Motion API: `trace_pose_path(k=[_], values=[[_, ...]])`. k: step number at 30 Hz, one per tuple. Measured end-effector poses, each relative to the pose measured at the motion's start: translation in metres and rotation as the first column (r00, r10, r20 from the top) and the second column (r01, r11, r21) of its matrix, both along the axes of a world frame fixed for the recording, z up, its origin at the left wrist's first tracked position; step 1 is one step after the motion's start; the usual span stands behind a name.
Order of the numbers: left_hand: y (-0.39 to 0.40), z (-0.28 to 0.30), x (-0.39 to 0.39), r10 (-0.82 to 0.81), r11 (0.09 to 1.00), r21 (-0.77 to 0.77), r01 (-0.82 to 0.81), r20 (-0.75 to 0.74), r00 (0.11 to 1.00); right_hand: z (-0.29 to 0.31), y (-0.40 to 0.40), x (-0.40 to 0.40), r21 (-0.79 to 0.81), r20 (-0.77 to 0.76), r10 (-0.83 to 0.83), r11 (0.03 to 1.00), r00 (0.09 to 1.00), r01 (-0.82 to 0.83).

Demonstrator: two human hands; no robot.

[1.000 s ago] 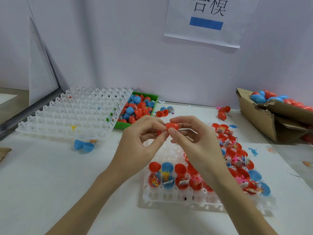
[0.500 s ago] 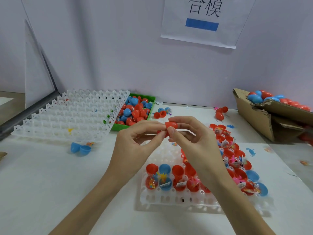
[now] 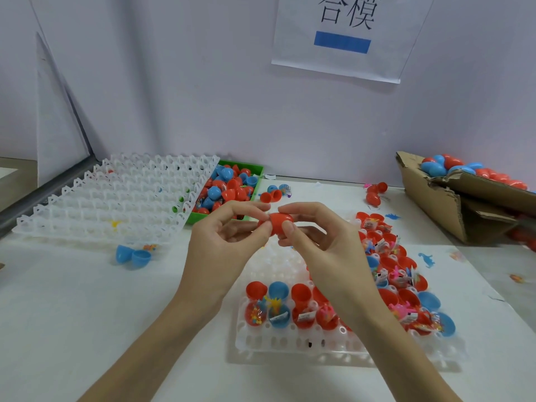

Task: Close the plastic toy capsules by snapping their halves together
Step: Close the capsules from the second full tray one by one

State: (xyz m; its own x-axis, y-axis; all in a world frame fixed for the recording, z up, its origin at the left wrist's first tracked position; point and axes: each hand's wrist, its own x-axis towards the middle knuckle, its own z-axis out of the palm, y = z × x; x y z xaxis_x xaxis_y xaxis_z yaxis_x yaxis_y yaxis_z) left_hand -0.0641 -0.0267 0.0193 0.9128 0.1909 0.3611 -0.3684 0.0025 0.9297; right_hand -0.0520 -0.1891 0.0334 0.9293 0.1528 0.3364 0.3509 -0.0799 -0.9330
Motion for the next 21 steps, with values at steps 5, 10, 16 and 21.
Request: trace_pose_path(k=[5, 10, 16, 21], values=[[0.0007, 0.0012, -0.0004, 0.006, 1.0, 0.005, -0.006, -0.015, 1.0, 0.0002, 0.0008, -0.0014, 0.058, -0.002, -0.008, 0.998, 1.0, 0.008], [-0.001, -0.0035, 0.0004, 0.053, 0.95, 0.297, -0.1, 0.162, 0.985, -0.004, 0.0022, -0.0004, 0.047, 0.017, -0.048, 0.998, 0.999, 0.047], [-0.0017, -0.0033, -0.0012, 0.056, 0.995, 0.081, -0.057, 0.013, 0.998, -0.0029, 0.0005, 0.0009, 0.017, 0.038, -0.016, 1.0, 0.999, 0.016], [0.0035, 0.0012, 0.0021, -0.056, 0.98, -0.196, 0.02, -0.178, 0.983, -0.005, 0.0034, -0.0007, -0.027, 0.054, -0.01, 1.0, 0.999, 0.011]])
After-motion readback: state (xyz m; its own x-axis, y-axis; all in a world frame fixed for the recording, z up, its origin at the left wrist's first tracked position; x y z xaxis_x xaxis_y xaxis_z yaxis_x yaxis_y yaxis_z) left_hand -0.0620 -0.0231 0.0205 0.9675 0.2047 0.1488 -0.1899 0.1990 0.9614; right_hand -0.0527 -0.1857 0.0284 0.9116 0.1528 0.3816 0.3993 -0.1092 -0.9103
